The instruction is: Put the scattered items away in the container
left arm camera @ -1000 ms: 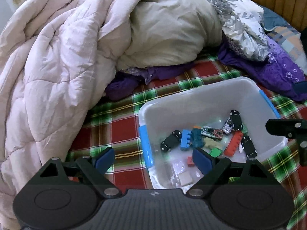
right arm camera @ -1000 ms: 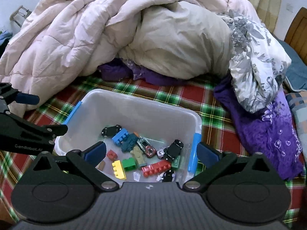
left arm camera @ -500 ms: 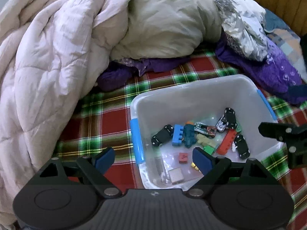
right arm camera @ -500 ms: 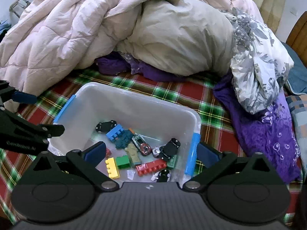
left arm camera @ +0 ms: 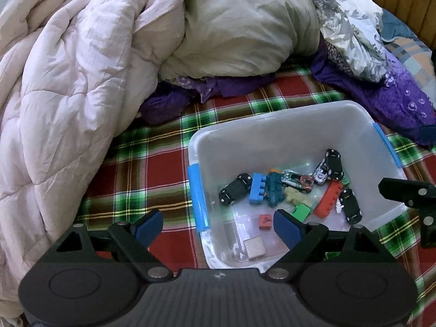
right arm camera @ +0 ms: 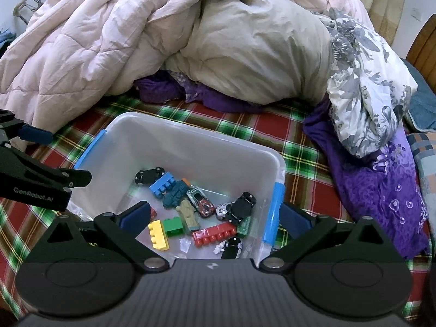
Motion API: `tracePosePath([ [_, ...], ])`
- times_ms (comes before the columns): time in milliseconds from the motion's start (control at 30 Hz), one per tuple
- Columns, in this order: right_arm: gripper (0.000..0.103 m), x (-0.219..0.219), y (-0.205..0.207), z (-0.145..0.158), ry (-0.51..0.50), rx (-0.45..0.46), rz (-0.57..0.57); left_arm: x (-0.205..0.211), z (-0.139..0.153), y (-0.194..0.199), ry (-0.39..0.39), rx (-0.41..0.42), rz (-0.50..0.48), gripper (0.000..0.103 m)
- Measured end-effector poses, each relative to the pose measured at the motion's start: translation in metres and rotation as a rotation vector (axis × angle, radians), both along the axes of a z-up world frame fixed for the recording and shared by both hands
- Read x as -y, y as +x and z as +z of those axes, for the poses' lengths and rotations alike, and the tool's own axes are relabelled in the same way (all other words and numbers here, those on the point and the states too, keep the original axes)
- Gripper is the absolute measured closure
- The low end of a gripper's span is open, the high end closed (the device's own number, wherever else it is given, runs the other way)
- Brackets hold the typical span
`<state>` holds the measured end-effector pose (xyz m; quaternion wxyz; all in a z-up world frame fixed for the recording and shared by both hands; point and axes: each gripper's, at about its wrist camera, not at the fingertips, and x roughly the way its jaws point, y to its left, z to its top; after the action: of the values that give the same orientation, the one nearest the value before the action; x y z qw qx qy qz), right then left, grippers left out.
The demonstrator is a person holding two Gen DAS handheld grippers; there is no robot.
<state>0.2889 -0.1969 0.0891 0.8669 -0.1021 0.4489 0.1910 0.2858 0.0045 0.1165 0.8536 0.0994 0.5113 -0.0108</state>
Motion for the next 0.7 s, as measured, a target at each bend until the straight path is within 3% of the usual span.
tracePosePath([
  [333,0.000,0.000,0.000,-0.003,-0.003,-0.004,0.001,-0.004,0.003,0.000,-0.003,0.030,-0.017,0.012],
  [700,0.000,0.001,-0.003,-0.004,-0.008,0.002,0.017,-0.016,0.007,0.004,-0.003,0.078,0.035,0.014],
])
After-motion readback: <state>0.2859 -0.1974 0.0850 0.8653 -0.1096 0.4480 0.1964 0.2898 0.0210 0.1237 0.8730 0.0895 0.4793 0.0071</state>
